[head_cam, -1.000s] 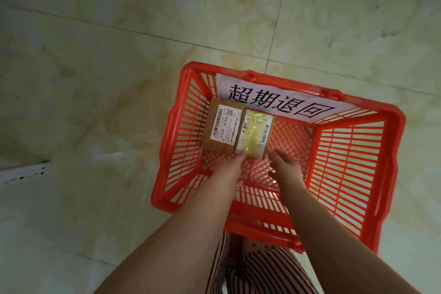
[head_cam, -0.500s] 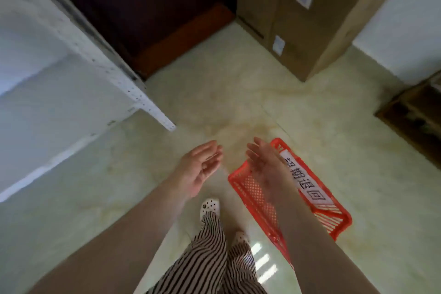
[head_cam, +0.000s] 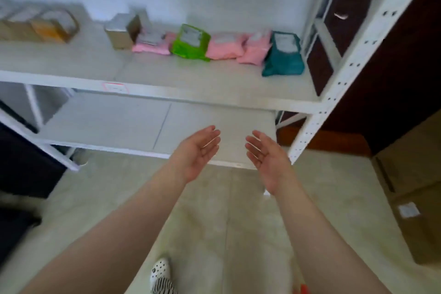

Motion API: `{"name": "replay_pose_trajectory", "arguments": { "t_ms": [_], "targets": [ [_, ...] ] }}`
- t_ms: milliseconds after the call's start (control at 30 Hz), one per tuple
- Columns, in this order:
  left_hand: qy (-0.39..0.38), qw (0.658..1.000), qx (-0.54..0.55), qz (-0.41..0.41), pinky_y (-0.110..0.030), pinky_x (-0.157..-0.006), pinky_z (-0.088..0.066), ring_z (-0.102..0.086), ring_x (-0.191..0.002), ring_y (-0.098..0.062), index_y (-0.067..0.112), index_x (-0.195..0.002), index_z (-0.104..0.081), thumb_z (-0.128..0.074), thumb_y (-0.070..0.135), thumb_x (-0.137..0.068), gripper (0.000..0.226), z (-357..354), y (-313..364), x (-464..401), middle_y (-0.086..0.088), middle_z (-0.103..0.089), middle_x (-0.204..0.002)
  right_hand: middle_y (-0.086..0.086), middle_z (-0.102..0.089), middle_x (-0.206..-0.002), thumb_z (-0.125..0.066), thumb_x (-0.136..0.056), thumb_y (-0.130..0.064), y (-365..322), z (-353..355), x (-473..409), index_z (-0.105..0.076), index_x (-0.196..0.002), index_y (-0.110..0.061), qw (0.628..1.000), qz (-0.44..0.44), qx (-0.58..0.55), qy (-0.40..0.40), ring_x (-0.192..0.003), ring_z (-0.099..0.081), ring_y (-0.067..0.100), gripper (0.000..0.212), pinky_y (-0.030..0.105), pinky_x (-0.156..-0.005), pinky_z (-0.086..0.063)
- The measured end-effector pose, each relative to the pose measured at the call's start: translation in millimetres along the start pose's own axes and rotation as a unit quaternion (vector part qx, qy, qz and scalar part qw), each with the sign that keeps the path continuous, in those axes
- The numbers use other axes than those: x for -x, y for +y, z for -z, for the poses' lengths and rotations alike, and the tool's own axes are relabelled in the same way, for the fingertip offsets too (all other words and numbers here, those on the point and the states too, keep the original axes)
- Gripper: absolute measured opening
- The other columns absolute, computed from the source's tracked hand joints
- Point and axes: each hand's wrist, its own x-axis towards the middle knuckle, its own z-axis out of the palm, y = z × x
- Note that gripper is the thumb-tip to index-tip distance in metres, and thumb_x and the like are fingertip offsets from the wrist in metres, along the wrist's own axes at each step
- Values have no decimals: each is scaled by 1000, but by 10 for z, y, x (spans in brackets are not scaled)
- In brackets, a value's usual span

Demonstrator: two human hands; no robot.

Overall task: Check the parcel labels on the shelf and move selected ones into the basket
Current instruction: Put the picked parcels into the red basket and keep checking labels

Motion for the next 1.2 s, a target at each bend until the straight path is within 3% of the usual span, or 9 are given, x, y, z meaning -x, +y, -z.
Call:
{"name": "replay_pose_trajectory", "arguments": {
  "t_ms": [233,433,667,833,933,1000,1133,1200],
  "targets": [
    [55,994,46,-84,-24,-87,-50,-64,-94,-14,12,-110,-63,-55,14,-96,17,1191,1748,-176,-3,-68,-102,4,-71,-105,-62,-94,-31,252,-2242,-725,-66,-110,-14,998,-21,2,-58,-93,-67,17,24,27,-82,-53],
    [95,989,59,-102,-25,-89,-50,-63,-96,-15,15,-94,-67,-60,16,-92,7,1852,2715,-389,-2,-68,-99,4,-68,-103,-64,-93,-31,436,-3562,-1137,-62,-117,-14,997,-32,10,-70,-91,-64,16,30,26,-79,-51],
    [129,986,54,-87,-29,-94,-47,-60,-103,-18,14,-99,-66,-70,22,-87,15,2126,3333,-967,-5,-65,-107,5,-67,-103,-66,-92,-28,505,-4410,-1769,-64,-107,-16,998,-32,47,-40,-99,-62,21,19,30,-86,-50],
    [145,985,19,-85,-33,-101,-46,-58,-111,-19,14,-113,-63,-73,29,-84,35,2203,3787,-1613,-6,-64,-120,4,-63,-100,-72,-88,-32,404,-4888,-2410,-62,-95,-25,997,4,73,-16,-89,-57,17,14,30,-89,-50],
    [156,984,-4,-87,-36,-108,-42,-53,-121,-21,11,-126,-59,-74,31,-83,50,2215,4039,-1943,-6,-59,-127,6,-66,-113,-69,-90,-29,352,-5105,-2854,-66,-107,-21,995,44,87,17,-91,-53,15,19,26,-79,-45],
    [163,983,-20,-86,-37,-109,-40,-51,-123,-22,9,-130,-57,-74,30,-83,54,2244,4181,-2126,-8,-56,-129,6,-69,-121,-67,-91,-28,324,-5219,-3099,-65,-121,-13,992,67,101,39,-97,-62,16,33,20,-71,-47],
    [160,983,-37,-84,-38,-113,-35,-45,-131,-26,9,-135,-53,-72,29,-85,57,2280,4439,-2446,-10,-52,-138,10,-72,-114,-68,-91,-23,280,-5387,-3410,-59,-126,-5,990,71,97,74,-90,-72,22,40,20,-54,-55],
    [163,982,-51,-76,-36,-111,-36,-49,-123,-25,9,-136,-52,-73,31,-85,59,2276,4531,-2593,-10,-54,-134,12,-72,-113,-65,-93,-22,274,-5430,-3490,-60,-123,-3,986,77,120,85,-89,-71,24,36,19,-49,-54]
  ]
}}
